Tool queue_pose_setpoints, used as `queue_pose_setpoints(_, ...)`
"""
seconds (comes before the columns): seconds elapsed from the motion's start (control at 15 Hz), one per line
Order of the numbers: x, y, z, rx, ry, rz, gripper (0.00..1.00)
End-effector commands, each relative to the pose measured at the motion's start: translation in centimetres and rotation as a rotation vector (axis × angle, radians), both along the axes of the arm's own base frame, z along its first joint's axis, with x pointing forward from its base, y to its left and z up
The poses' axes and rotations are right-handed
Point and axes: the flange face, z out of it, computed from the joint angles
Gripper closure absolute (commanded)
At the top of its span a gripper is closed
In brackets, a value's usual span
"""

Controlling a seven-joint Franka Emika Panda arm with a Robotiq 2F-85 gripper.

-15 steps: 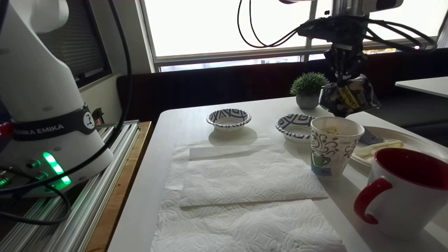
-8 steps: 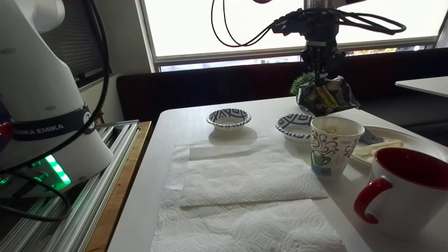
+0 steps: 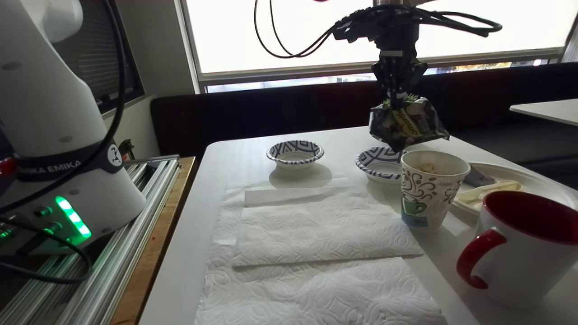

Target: Put the black packet on the table.

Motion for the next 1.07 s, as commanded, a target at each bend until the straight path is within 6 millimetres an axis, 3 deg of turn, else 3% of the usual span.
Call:
queue_pose_setpoints(0.0, -0.8, 1.6, 0.5, -0.025, 0.034, 0.054, 1.00)
queue_pose_setpoints(0.4, -3.5, 6.8, 1.0, -0.058, 0.186, 0.228, 1.00)
queue_pose_setpoints(1.0, -4.2, 13.2, -1.1, -0.171, 0.258, 0.671, 1.00)
